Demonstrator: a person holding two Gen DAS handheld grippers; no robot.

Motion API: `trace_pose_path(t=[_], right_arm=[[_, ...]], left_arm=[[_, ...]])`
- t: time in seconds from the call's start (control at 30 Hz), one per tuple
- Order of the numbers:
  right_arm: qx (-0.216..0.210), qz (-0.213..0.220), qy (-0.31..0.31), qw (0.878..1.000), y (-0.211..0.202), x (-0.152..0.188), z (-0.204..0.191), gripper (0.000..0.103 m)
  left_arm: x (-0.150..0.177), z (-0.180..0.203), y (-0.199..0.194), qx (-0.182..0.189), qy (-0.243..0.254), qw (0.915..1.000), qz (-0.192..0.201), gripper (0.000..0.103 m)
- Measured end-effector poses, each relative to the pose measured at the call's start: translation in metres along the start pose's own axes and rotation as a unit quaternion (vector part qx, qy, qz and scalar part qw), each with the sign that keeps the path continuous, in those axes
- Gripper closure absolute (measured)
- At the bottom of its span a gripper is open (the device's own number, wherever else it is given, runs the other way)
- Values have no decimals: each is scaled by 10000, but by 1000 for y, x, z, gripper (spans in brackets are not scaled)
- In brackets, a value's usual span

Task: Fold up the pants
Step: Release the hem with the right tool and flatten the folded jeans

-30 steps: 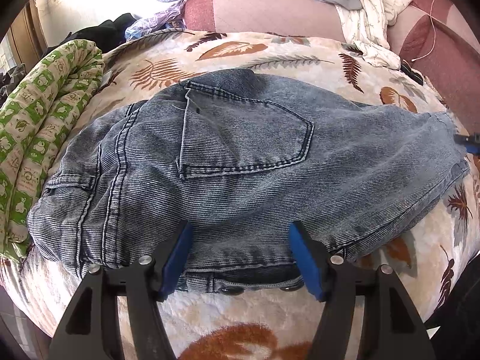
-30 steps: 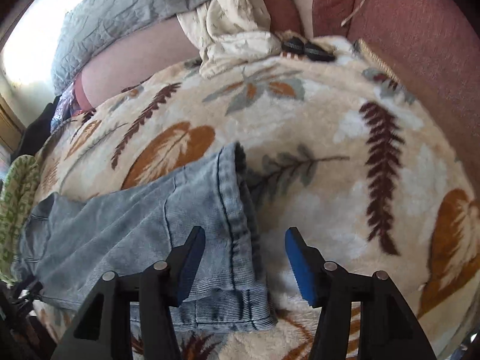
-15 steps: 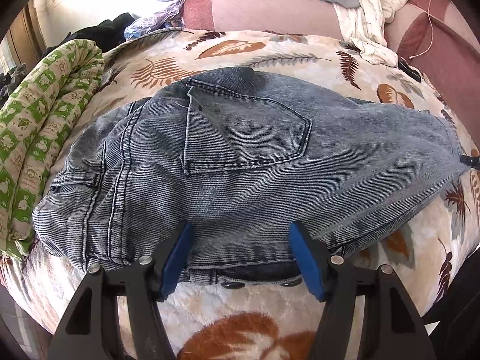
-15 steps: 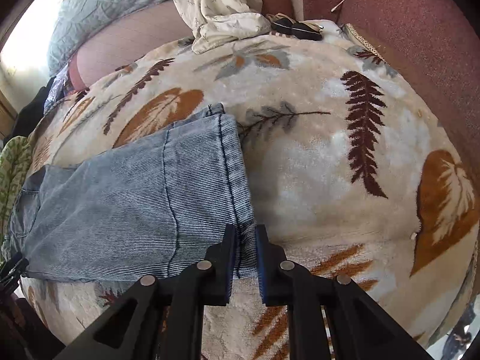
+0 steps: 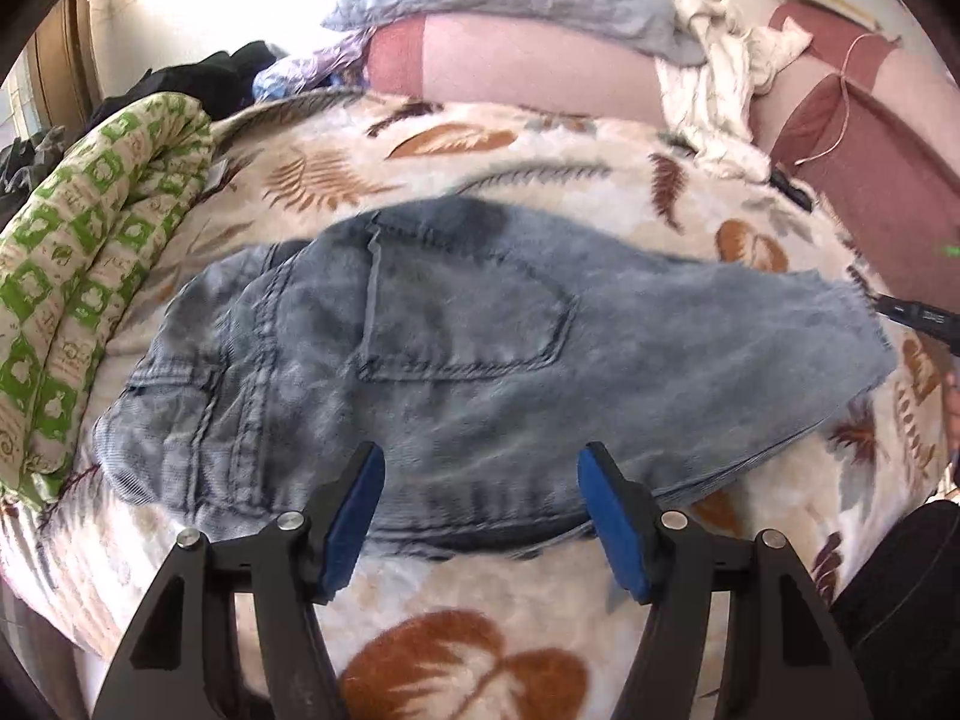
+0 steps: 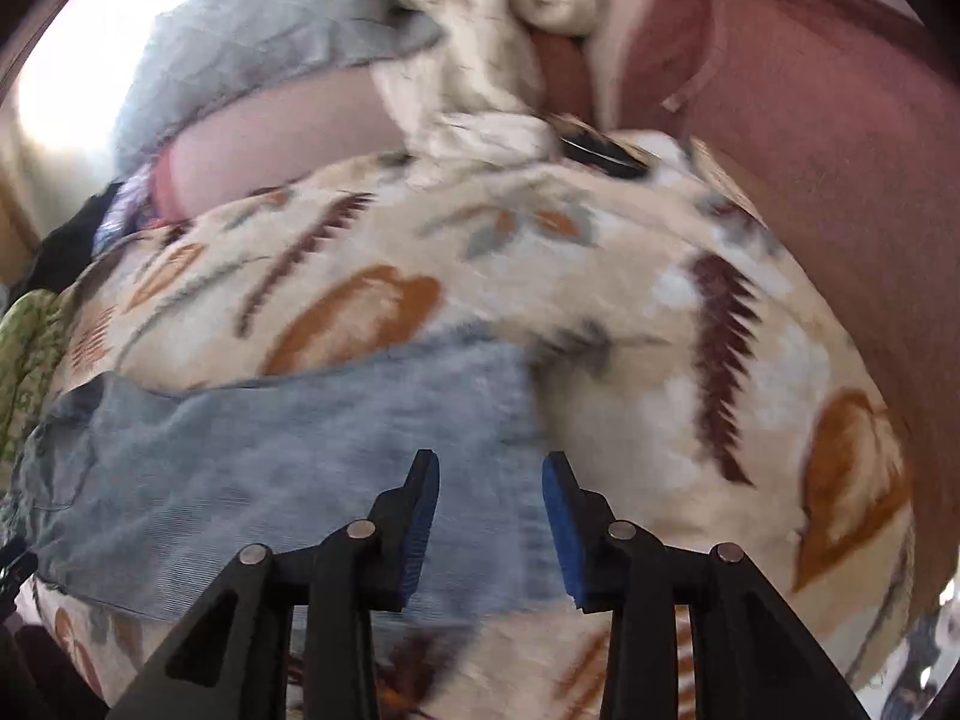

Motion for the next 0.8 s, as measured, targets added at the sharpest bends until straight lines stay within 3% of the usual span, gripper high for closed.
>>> trace_pose_path(t=[0.1, 0.2, 0.33, 0.4, 0.53, 0.8], right_arm=[[377, 176, -615, 9972, 1, -10, -44, 64], [-322, -150, -850, 9957, 23, -10, -87, 63], [-618, -316, -997, 9926, 48, -3, -126, 63], [-874, -509, -917, 9906, 62, 2, -137, 63], [-737, -803, -933, 9896, 84, 10, -147, 63], [-499, -909, -1076, 9888, 104, 2, -146, 58]], left_arm=[[-6, 12, 2, 29, 54, 10000, 66, 35], [-10, 19, 14, 47, 58, 10000, 0, 35], [-13, 18, 31, -406, -38, 9992, 28, 32], [-13, 15, 39, -618, -174, 9979, -45, 23], [-9, 11, 56, -884, -234, 9953, -332, 22], [1, 15, 57, -1103, 44, 9935, -279, 21]])
Point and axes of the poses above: each gripper's, at about its wrist camera, not at the fingertips, and y roughly the way its jaws point, z to its right, x to its underside, the point moved 6 cm from there along y, roughly the way its jaws point, and after that the axes turned 8 degrees about -z, right-handed, at the moved point
